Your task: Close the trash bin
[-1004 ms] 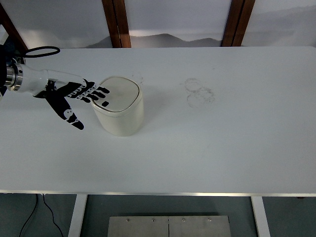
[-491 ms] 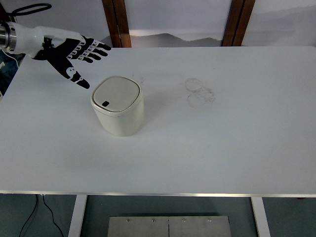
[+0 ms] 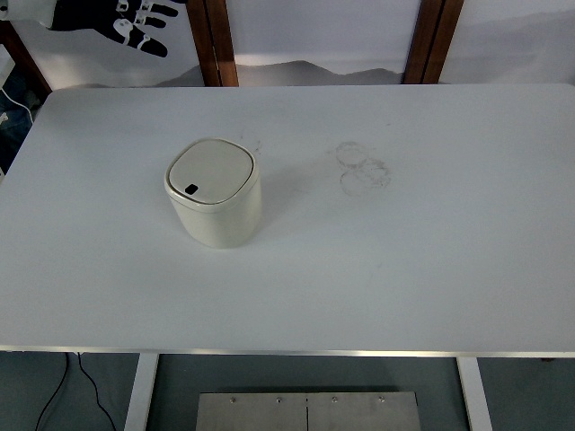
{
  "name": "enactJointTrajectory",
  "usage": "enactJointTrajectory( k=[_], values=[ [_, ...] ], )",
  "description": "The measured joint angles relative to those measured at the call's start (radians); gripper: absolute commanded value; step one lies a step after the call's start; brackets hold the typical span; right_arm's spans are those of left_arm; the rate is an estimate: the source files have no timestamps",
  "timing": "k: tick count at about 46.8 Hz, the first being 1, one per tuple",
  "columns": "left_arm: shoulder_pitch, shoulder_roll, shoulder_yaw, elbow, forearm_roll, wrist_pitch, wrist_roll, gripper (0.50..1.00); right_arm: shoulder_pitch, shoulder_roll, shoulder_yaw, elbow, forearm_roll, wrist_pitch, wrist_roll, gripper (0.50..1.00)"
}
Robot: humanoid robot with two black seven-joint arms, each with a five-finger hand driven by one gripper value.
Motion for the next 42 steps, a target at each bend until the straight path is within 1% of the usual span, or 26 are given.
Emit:
enactJointTrajectory(
  k=[7,16,21,28,37,42],
  values=[
    [0.011,-0.014,-0.031,0.09,-0.099,0.0,-0.007,1.0,-0.001,0.0,0.0,0.001,-0.001,0.0,0.0,0.995],
    [0.027,-0.025,-0.038,0.174,-0.237,0.0,-0.01,1.0,-0.002,0.0,0.0,0.002,-0.001,0.0,0.0,0.995],
    [0.044,-0.025,-0.064,0.221,-0.289,0.0,-0.01,1.0,-0.002,0.0,0.0,0.002,-0.001,0.001,0.0,0.995],
    [0.079,-0.025,-0.134,0.293,-0.307,0.0,-0.011,1.0,-0.003,0.0,0.0,0.002,-0.001,0.001,0.0,0.995],
    [0.156,-0.025,-0.247,0.387,-0.308,0.0,-0.012,1.0,-0.004,0.0,0.0,0.002,-0.001,0.001,0.0,0.995],
    [0.208,-0.025,-0.301,0.411,-0.309,0.0,-0.034,1.0,-0.003,0.0,-0.001,0.001,-0.001,0.001,-0.001,0.995]
  ],
)
